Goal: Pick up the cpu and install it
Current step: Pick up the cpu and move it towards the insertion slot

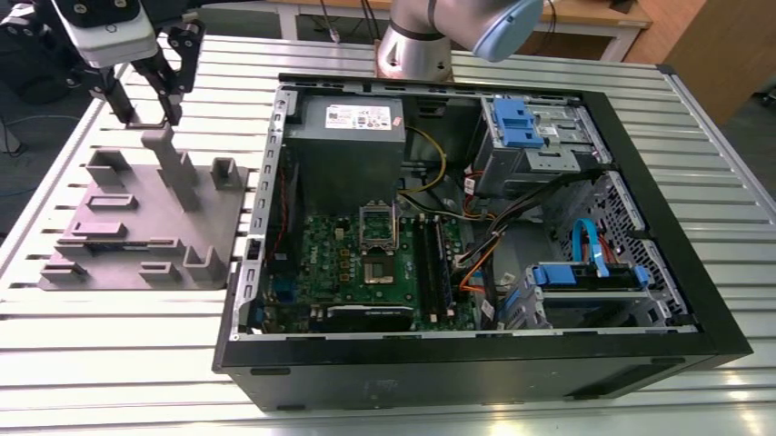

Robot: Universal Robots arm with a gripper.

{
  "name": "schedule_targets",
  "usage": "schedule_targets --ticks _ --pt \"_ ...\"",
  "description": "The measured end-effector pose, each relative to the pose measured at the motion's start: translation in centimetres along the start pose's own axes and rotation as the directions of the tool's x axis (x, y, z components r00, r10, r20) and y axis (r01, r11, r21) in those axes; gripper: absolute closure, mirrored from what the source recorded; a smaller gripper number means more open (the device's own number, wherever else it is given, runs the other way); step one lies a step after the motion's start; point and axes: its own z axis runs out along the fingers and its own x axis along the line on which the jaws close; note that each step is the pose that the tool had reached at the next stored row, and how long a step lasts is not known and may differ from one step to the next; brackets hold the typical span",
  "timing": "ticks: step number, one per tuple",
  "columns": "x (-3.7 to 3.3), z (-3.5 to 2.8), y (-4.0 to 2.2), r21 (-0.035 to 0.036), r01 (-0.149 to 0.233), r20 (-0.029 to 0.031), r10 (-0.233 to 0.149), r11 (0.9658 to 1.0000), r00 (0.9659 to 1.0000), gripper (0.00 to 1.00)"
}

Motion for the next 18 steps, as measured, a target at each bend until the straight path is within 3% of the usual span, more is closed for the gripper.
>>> schedule_targets --ticks 18 --pt "-0.46 -0.02 -0.01 0.0000 0.000 0.0000 0.000 1.0000 1.0000 0.53"
